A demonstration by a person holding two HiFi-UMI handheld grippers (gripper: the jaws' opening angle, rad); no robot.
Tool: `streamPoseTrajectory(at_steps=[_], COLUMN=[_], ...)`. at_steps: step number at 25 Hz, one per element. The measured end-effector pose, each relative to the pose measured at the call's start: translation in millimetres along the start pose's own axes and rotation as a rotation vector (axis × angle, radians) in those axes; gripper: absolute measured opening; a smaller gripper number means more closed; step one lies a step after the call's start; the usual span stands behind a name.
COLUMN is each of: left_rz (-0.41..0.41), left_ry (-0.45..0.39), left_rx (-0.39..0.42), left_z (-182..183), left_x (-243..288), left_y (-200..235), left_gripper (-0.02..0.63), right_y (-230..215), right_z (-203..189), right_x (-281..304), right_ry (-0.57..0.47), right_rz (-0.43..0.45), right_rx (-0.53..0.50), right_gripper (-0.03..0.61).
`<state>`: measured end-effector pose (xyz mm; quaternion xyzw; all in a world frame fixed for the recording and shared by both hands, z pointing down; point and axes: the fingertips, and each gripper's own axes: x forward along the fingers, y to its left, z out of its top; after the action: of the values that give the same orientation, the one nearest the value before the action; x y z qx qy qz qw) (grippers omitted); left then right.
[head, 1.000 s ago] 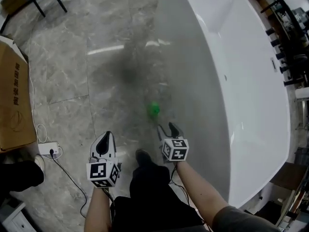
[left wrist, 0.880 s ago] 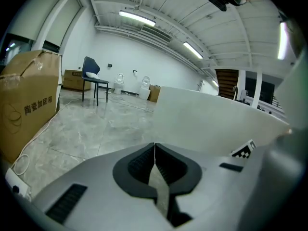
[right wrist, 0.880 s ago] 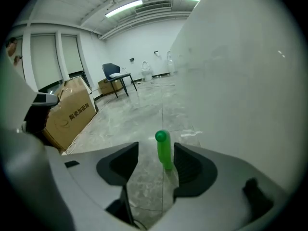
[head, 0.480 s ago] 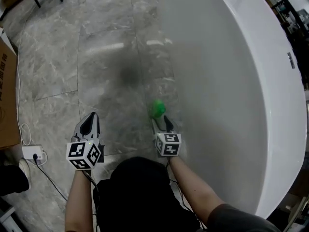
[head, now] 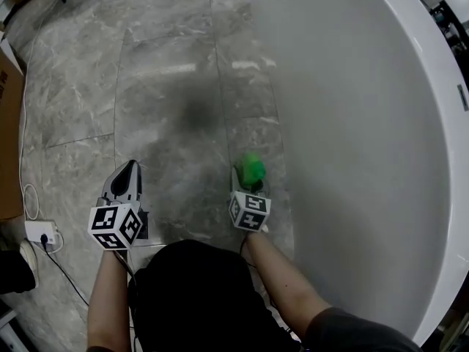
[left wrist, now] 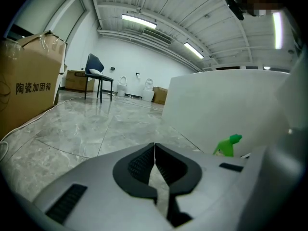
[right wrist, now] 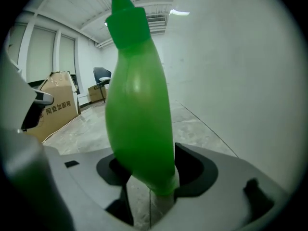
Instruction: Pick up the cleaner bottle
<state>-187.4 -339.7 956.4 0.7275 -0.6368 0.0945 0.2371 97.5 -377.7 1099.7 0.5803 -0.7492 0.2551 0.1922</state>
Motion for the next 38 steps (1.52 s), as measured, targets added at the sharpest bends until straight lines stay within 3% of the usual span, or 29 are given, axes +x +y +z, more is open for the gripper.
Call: streamPoseTrajectory(at_steps=[6, 11, 14, 20, 24, 28, 38], left_rz=[0.008, 0.028, 0.034, 0.016, -0.007, -0.042, 0.024], left_ry=[0.008, 0.012, 0.006, -0.010, -0.027, -0.028, 0.005], left_rx=[-0.002, -0.015, -0.014, -0.027, -0.044, -0.055, -0.135], left_z=[-15, -19, -19, -14, 6, 44, 157], left_x=[0, -7, -10, -15, -37, -86, -245], left_y=[4, 12, 14, 7, -4, -25, -54], left_gripper=[0.015, 0.015, 0.015, 0.015, 0.015, 0.015, 0.015], right_y=[-6, -13, -18, -5, 26, 64, 131], right_z=[2, 7, 9, 26, 77, 132, 252], right_x=[13, 15, 17, 6, -29, -87, -270], right_ry=[-0.034, -0.004, 0.006, -0.042, -0.120, -0.097, 0.026], right_rz=[-0.026, 0.007, 0.086, 0.302, 0.437, 0.532, 0.563], right_rx=[-0.006, 0.000, 0.116, 0.450, 0.557, 0.585, 0.609], right_gripper=[0.224, 0.207, 0.202, 0.199, 0.199, 0.199, 0.199])
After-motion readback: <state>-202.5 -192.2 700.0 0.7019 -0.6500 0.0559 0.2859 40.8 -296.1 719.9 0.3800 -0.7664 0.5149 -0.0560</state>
